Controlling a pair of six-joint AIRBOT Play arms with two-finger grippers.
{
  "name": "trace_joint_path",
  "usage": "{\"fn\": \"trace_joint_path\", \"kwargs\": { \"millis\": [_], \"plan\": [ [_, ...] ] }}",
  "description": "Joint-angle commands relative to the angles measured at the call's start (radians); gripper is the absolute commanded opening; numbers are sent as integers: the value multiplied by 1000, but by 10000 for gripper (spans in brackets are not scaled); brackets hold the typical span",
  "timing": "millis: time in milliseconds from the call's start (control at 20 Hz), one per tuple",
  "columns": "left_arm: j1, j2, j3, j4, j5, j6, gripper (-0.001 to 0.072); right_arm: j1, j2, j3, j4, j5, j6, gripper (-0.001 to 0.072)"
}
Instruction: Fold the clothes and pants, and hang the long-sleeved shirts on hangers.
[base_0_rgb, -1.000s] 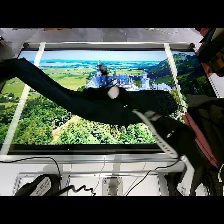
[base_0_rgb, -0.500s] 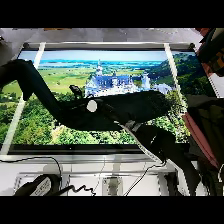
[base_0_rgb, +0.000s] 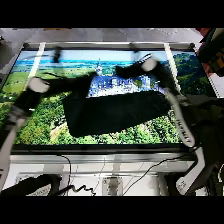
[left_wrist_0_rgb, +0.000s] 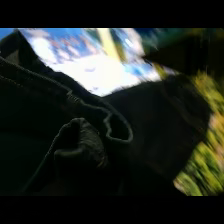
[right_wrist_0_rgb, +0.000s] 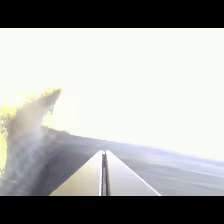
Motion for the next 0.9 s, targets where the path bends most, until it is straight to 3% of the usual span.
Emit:
{"fn": "trace_joint_path", "kwargs": {
  "millis": [0,150,250,450,500,550,650,750,850],
  "plan": [
    [-227,-65,0,-7,-7,1,688,-224,94,1,-32,168,3,21],
    [-237,-34,0,1,-103,-5,692,-327,126,1,-51,238,2,21],
    [-174,8,0,77,-199,-86,660,-364,128,1,-55,261,-6,21],
    [56,96,0,498,-323,-271,634,-375,138,1,-135,272,-84,21],
    [121,110,-1,566,-368,-272,631,-375,144,1,-175,276,-92,21],
    [190,121,-10,623,-419,-262,572,-375,155,0,-230,286,-111,20],
    [315,147,-85,637,-449,-219,536,-385,192,-10,-293,304,-150,20],
    [426,159,-219,582,-424,-176,536,-418,255,-73,-259,301,-175,20],
    [504,159,-362,433,-349,-117,537,-458,370,-212,-228,293,-253,20]
  ]
}}
